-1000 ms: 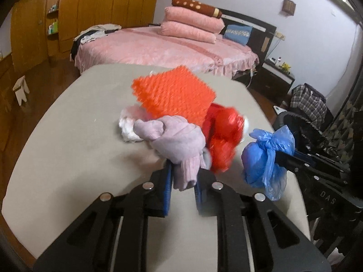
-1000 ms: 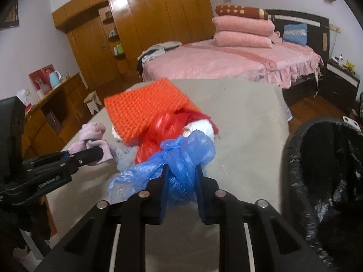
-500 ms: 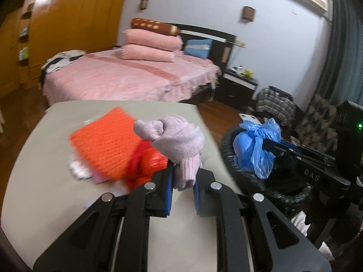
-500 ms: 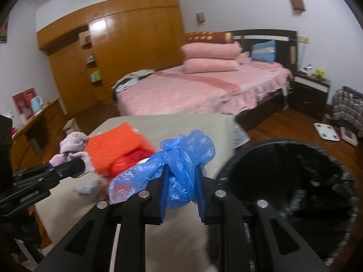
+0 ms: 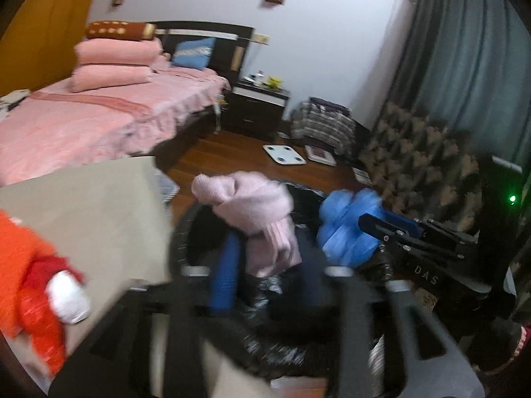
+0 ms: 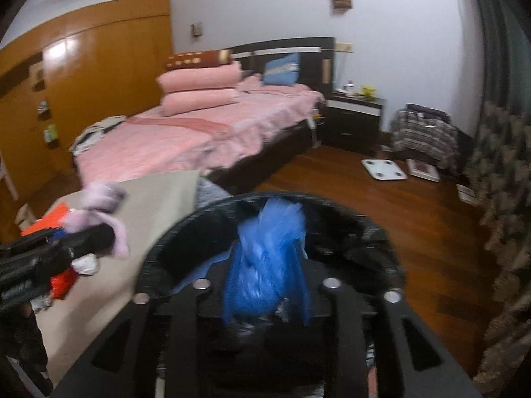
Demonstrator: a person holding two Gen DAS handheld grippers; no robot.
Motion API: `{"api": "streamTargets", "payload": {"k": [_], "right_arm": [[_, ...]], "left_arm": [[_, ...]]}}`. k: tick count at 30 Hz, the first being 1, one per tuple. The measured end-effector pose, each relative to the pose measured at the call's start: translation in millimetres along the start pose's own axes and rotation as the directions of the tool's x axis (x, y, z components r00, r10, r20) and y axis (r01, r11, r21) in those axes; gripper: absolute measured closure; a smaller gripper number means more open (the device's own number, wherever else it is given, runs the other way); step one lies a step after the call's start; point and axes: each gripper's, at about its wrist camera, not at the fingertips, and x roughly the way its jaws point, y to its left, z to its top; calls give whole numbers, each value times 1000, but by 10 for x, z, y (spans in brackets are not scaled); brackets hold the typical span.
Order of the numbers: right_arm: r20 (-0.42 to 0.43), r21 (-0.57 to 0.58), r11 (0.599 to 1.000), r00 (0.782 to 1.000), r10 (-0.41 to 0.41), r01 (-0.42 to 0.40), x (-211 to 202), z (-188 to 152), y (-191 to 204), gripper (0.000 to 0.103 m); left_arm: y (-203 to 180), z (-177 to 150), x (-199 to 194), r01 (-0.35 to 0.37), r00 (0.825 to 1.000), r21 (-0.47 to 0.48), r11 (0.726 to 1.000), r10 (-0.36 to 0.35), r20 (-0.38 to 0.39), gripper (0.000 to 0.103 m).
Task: Collect trash
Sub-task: 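Drop the blue bag and pink sock into the black trash bin with both tools, then grasp the red plastic bag with the right tool while the left tool grasps the grey sock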
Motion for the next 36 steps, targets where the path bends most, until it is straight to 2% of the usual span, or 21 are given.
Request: {"api": "streamTargets", "payload": {"k": [1,2,4,5,8,11,15,18,21,23,26,30,35,36], "right_arm": [[1,1,1000,1000,-13,13,-17,-5,-29,44],[5,3,1000,1000,-26,26,-21,-3,-48,35],[19,1,1000,999,-29,29,-26,12,-34,26],[24,-8,1000,999,-22,22,-24,13,13,19],[35,-35,999,999,30,-29,-14,-5,252,11],[36,-64,991,992,118,-116,11,-39,643,9],[16,-114,964,969,245,-242,58,-102,1269,8],[-13,-160,936,949,315,-312,108,-225,1737,8],[-42,-191,917,937,348,-349,169,-394,2091,8],[-64,-215,908,933,355,-360,223,-501,2282,8],[-78,-260,901,937,340,-349,286,-627,2443,8],[-92,-269,908,947,309,-322,361,-697,2475,8],[-108,-288,909,953,282,-301,442,-707,2452,9],[-111,-289,909,953,281,-301,444,-715,2458,9]], "left_arm": [[-27,-19,44,-7,1000,9,1000,7,-2,45],[-24,-44,70,-15,1000,13,1000,15,-12,45],[72,-121,27,-35,999,1,999,35,-27,42],[141,-169,-28,-66,997,-7,998,66,-26,39],[485,-340,-391,-173,985,-40,984,173,-6,31],[866,-517,-796,-306,952,-86,948,307,3,30],[1280,-739,-1265,-473,879,-133,871,477,0,30],[1538,-865,-1470,-534,843,-182,826,537,-40,30],[1767,-1015,-1559,-566,823,-219,795,562,-84,30],[1844,-1120,-1608,-570,820,-232,788,563,-104,30],[1941,-1213,-1574,-562,827,-251,788,546,-134,30],[2023,-1287,-1456,-546,838,-271,793,521,-164,31],[2111,-1381,-1358,-539,842,-280,794,503,-194,31],[2113,-1400,-1343,-538,843,-279,796,500,-199,33]]}}
